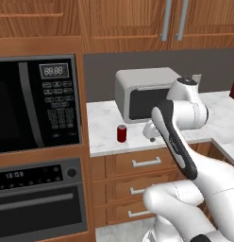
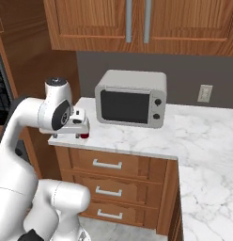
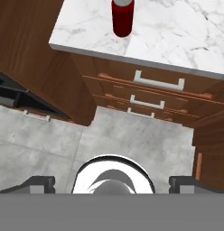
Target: Four empty soda cans are scattered around the kitchen. Gather all the cans and cluster them next to the stove for recycling.
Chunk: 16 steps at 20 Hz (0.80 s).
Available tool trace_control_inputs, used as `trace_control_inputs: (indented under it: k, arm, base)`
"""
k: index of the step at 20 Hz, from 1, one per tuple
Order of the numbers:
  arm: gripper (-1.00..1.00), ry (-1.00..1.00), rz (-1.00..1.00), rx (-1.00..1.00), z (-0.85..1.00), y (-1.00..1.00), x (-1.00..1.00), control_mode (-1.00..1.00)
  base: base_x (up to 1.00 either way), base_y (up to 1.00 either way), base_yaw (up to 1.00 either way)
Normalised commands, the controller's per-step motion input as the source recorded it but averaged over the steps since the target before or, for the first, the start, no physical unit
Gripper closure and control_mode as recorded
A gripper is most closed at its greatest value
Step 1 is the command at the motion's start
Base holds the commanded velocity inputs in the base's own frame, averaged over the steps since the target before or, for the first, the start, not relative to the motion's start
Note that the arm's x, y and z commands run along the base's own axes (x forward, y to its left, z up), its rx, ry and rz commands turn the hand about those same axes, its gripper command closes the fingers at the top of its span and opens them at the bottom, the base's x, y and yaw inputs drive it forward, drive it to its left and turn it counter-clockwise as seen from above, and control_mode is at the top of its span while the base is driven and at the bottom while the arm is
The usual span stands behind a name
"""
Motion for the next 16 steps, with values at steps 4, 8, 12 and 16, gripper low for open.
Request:
trace_control_inputs:
  k: [4, 8, 12, 16]
  arm:
    - [-1.0, 0.01, -0.02, 0.0, -0.05, 0.13, 0.46, -1.0]
    - [-1.0, 0.0, -0.04, 0.0, -0.09, 0.12, 0.4, -1.0]
    - [-1.0, 0.0, -0.03, 0.0, -0.06, 0.11, 0.3, -1.0]
    - [-1.0, 0.0, -0.03, 0.0, -0.05, 0.07, 0.29, -1.0]
  base:
    - [0.0, 0.0, 0.0]
    - [0.0, 0.0, 0.0]
    - [0.0, 0.0, 0.0]
    - [0.0, 0.0, 0.0]
